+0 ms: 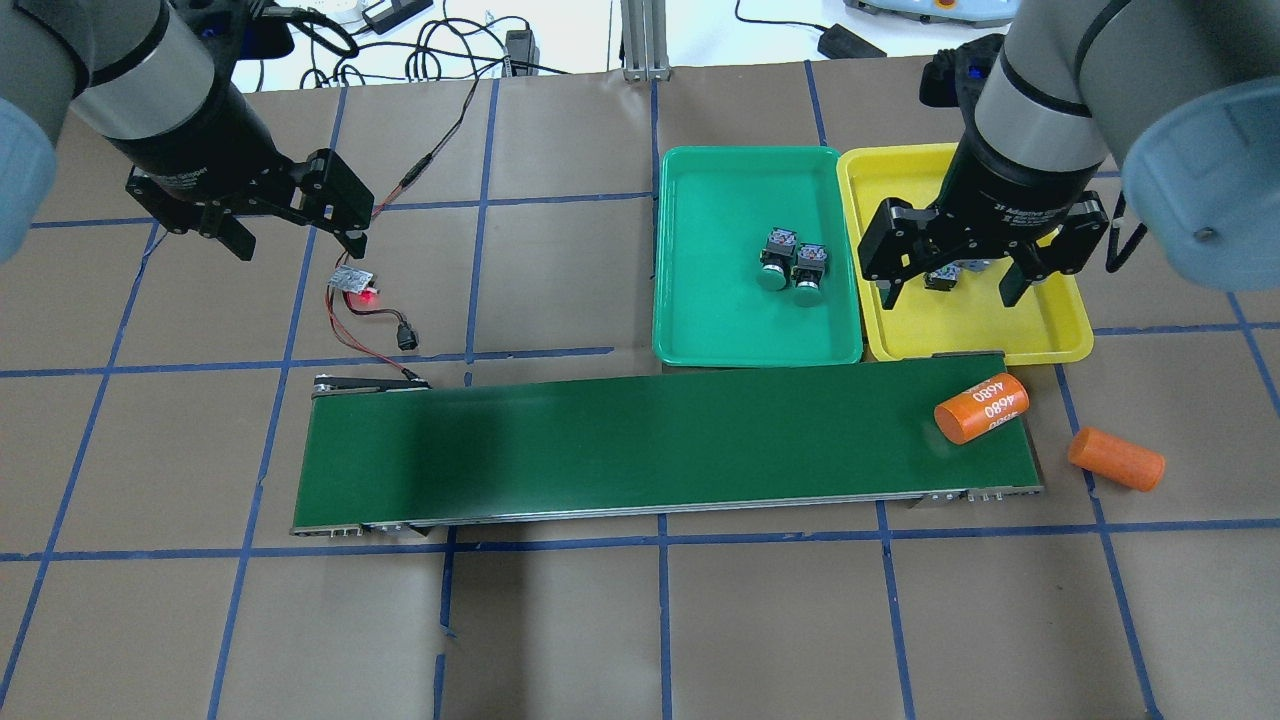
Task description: Sort buttons by color to trays
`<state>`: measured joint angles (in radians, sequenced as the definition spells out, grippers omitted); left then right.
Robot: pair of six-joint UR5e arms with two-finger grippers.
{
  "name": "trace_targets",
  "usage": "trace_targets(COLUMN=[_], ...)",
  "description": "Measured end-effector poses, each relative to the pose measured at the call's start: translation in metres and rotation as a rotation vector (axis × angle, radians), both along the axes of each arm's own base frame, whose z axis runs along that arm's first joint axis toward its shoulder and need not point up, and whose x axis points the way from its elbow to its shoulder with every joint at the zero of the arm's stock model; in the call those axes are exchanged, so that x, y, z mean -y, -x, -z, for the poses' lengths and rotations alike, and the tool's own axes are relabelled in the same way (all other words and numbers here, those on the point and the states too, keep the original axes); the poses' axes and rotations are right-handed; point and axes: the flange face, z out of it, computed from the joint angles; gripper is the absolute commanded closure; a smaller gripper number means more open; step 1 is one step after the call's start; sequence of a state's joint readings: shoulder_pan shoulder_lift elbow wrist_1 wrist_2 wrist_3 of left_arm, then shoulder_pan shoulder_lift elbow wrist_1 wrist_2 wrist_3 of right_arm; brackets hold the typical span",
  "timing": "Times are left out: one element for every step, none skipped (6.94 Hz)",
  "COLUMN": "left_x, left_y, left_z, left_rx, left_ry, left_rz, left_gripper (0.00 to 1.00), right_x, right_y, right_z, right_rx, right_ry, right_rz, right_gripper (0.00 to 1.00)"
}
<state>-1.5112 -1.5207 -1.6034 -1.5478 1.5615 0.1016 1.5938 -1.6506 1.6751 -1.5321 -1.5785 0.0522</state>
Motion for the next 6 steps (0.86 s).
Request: trace_targets(left_x=[-0.0003,-0.0002,-0.0001,-0.0005,-0.0015,-0.0044], left_y=[0.0005,0.0008,0.0011,0.0014,0.0019,0.0026], left_z=[0.0016,0.0036,0.0036,0.0029,0.0022,0.0007], left_rx=[-0.002,-0.003,-0.003,-0.003,-0.003,-0.003], left_ry=[-0.003,-0.006,-0.004,-0.002,-0.001,0.002], left_rz=[0.001,0.001,0.003,0.003,0.004,0.005], left_gripper=[0.0,0.0,0.0,0.0,0.0,0.0], right_x=[-0.0001,-0.0001,-0.0002,-0.0002,-0.0003,-0.0003], right_y=[0.0,0.0,0.0001,0.0001,0.0001,0.0002], right_z=[0.0001,0.0001,0.0001,0.0002,0.0003,0.0003], right_rx=[0.0,0.0,-0.001,-0.001,-0.001,-0.002], right_ry=[-0.001,-0.001,-0.002,-0.002,-0.003,-0.003], right_rz=[0.0,0.0,-0.001,-0.001,-0.002,-0.002], right_gripper=[0.0,0.0,0.0,0.0,0.0,0.0])
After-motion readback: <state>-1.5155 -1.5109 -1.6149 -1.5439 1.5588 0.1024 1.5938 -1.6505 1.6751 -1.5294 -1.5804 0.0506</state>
